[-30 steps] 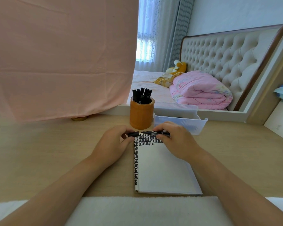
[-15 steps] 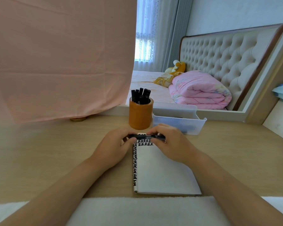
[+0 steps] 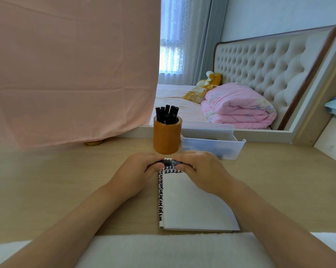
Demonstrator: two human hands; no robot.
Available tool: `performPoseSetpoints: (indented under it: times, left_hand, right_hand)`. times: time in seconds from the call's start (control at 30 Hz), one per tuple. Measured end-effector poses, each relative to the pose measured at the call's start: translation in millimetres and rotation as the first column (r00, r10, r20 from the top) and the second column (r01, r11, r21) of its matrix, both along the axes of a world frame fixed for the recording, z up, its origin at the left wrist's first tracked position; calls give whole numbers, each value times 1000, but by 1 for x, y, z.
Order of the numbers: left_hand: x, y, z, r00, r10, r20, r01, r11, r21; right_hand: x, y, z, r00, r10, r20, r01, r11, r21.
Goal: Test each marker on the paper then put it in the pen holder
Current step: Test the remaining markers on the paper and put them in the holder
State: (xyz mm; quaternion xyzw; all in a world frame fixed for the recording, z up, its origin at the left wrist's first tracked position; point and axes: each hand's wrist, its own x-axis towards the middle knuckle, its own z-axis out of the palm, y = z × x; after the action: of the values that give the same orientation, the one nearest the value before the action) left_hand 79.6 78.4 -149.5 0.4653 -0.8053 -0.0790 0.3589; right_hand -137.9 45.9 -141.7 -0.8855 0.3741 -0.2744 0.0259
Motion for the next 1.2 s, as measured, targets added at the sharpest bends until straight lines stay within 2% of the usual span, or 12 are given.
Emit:
performPoseSetpoints:
  times: [0.13,0.23,0.37,0.5,0.6,0.67,0.8,1.0,1.07,1.2]
  left_hand:
    - [-2,2,6,999,-3,40,3,1000,-22]
    - [-1,-1,5,996,-5,94,5,1000,-8]
    - [-3,-3,5,993,15,121,-12,1000,-19]
    - [-5,-5,11,997,51,60,-51,999,-16]
    - [-3,-19,24,996,94,-13,-94,994,-55]
    - [-3,-35,35,988,127,-83,-133,988,-73]
    - [-12,-72,51,939,221,-262,-229,974,3]
    - [-20,-114,44,856,254,-450,-183,963,197]
    - [-18,-123,39,854,235,-463,-150,966,212]
    - [-17,-135,40,862,193,-470,-84,966,243]
  right_hand:
    - [-1,3,7,999,3,52,-20,943,333]
    - [0,6,7,1000,-5,0,4,902,431]
    - [1,6,10,1000,17,-8,-12,901,433]
    - [-2,0,15,1000,-22,9,16,893,449]
    - [-4,-9,25,980,-67,188,-36,868,494]
    - [-5,-17,36,932,-126,339,-54,878,476]
    - [-1,-46,64,851,-238,468,24,908,418]
    - [11,-91,95,656,-314,686,75,932,355]
    - [17,-104,95,652,-319,688,48,923,382]
    - [31,-127,85,732,-337,591,112,917,384]
